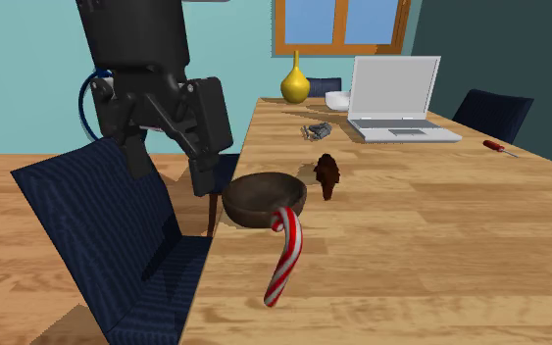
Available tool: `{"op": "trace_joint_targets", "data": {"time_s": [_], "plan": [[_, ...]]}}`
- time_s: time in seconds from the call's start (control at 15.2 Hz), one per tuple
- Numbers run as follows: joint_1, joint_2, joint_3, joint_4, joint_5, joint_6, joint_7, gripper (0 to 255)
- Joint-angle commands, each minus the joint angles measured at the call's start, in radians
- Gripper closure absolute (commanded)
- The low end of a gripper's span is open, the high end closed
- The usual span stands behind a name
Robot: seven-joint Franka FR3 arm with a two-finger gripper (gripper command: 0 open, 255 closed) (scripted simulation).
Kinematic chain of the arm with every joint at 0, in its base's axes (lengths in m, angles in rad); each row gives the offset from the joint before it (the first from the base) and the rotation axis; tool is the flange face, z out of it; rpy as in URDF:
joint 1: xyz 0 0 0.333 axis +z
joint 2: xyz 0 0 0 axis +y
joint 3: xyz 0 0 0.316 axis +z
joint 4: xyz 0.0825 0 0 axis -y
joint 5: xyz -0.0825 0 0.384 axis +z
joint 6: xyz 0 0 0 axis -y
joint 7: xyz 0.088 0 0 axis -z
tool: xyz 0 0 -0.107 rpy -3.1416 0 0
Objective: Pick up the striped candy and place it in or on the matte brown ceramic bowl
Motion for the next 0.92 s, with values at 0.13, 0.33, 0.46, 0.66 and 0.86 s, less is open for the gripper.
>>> {"op": "trace_joint_targets", "data": {"time_s": [0.13,0.33,0.46,0.66,0.86], "plan": [[-0.037,0.020,-0.040,-0.004,-0.002,0.047,0.016,0],[-0.090,0.052,-0.102,-0.008,0.000,0.117,0.038,0],[-0.123,0.073,-0.144,-0.011,0.004,0.163,0.051,0],[-0.164,0.102,-0.199,-0.014,0.012,0.223,0.067,0],[-0.164,0.107,-0.199,-0.052,0.012,0.264,0.067,0]]}}
